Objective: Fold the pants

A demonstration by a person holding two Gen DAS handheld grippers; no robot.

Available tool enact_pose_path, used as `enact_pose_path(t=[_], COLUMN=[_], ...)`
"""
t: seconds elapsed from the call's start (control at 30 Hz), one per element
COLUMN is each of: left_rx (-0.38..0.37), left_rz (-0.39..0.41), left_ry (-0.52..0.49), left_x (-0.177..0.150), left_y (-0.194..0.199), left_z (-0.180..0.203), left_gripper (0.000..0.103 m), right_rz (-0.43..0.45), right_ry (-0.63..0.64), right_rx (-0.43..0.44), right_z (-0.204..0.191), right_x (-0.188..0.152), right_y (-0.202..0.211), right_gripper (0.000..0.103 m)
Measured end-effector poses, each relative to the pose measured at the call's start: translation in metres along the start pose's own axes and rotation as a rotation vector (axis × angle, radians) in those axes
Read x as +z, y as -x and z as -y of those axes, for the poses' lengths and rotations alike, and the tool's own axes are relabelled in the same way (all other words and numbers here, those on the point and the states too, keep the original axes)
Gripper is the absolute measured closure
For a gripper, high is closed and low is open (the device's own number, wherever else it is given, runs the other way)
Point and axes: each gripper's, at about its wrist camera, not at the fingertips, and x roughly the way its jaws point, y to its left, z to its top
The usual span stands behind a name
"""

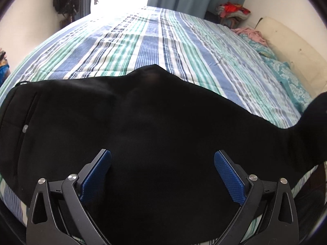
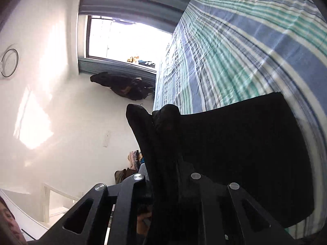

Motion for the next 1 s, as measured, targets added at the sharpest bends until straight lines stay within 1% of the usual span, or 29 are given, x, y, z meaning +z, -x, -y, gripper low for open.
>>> enact_pose_path(t=[0.07, 0.2, 0.27, 0.3, 0.33, 0.37, 0.4, 0.43, 0.47, 0.5, 0.53, 0.6, 0.63, 0.7, 0.77, 0.8, 0.83, 0.87, 0.9, 0.93, 0.97, 1.0], left_rx=[-0.018, -0.021, -0.014, -0.014, -0.018, -0.022, -0.026, -0.033, -0.044, -0.057, -0.08, -0.147, -0.179, -0.229, -0.226, -0.211, -0.195, -0.184, -0.174, -0.164, -0.142, -0.134], left_rz=[0.014, 0.012, 0.019, 0.019, 0.019, 0.019, 0.021, 0.023, 0.026, 0.028, 0.031, 0.043, 0.049, 0.044, 0.008, -0.024, -0.061, -0.094, -0.119, -0.139, -0.161, -0.168], left_ry=[0.015, 0.107, 0.137, 0.145, 0.149, 0.151, 0.152, 0.152, 0.149, 0.14, 0.122, 0.055, 0.011, -0.084, -0.161, -0.19, -0.209, -0.218, -0.221, -0.225, -0.229, -0.218], left_x=[-0.008, -0.009, -0.006, -0.006, -0.006, -0.006, -0.006, -0.007, -0.006, -0.006, -0.004, -0.001, 0.0, 0.001, 0.001, 0.001, 0.001, 0.0, -0.002, -0.004, -0.005, -0.006], left_y=[0.011, 0.013, 0.013, 0.013, 0.014, 0.015, 0.016, 0.018, 0.02, 0.022, 0.025, 0.031, 0.034, 0.034, 0.025, 0.017, 0.007, -0.002, -0.009, -0.015, -0.02, -0.02], left_z=[-0.009, -0.034, -0.043, -0.046, -0.048, -0.049, -0.049, -0.048, -0.045, -0.041, -0.033, -0.008, 0.008, 0.042, 0.068, 0.078, 0.085, 0.09, 0.093, 0.095, 0.095, 0.094], left_gripper=[0.002, 0.002, 0.002, 0.002, 0.002, 0.002, 0.002, 0.002, 0.002, 0.002, 0.002, 0.002, 0.002, 0.002, 0.01, 0.023, 0.035, 0.04, 0.05, 0.079, 0.095, 0.094], right_rz=[-0.04, -0.096, -0.128, -0.147, -0.169, -0.188, -0.191, -0.173, -0.146, -0.118, -0.09, -0.028, 0.003, 0.05, 0.095, 0.111, 0.131, 0.164, 0.195, 0.215, 0.222, 0.22], right_ry=[0.029, 0.027, 0.018, 0.011, 0.002, -0.007, -0.003, 0.025, 0.078, 0.145, 0.221, 0.376, 0.439, 0.495, 0.482, 0.451, 0.42, 0.417, 0.437, 0.464, 0.485, 0.495], right_rx=[-0.031, -0.102, -0.141, -0.169, -0.19, -0.198, -0.193, -0.179, -0.177, -0.192, -0.224, -0.322, -0.373, -0.443, -0.481, -0.492, -0.478, -0.453, -0.45, -0.462, -0.475, -0.488], right_z=[-0.012, -0.016, -0.016, -0.016, -0.015, -0.015, -0.018, -0.025, -0.032, -0.041, -0.049, -0.059, -0.059, -0.048, -0.03, -0.025, -0.023, -0.024, -0.027, -0.03, -0.033, -0.034], right_x=[-0.021, -0.062, -0.081, -0.088, -0.094, -0.097, -0.098, -0.098, -0.095, -0.094, -0.093, -0.098, -0.105, -0.118, -0.129, -0.131, -0.13, -0.132, -0.13, -0.127, -0.125, -0.122], right_y=[-0.049, -0.14, -0.18, -0.198, -0.212, -0.221, -0.222, -0.215, -0.203, -0.187, -0.17, -0.133, -0.112, -0.069, -0.034, -0.026, -0.017, -0.004, 0.001, 0.004, -0.001, -0.007], right_gripper=[0.088, 0.088, 0.084, 0.078, 0.063, 0.053, 0.048, 0.048, 0.046, 0.042, 0.035, 0.029, 0.029, 0.029, 0.029, 0.029, 0.029, 0.029, 0.029, 0.029, 0.029, 0.029])
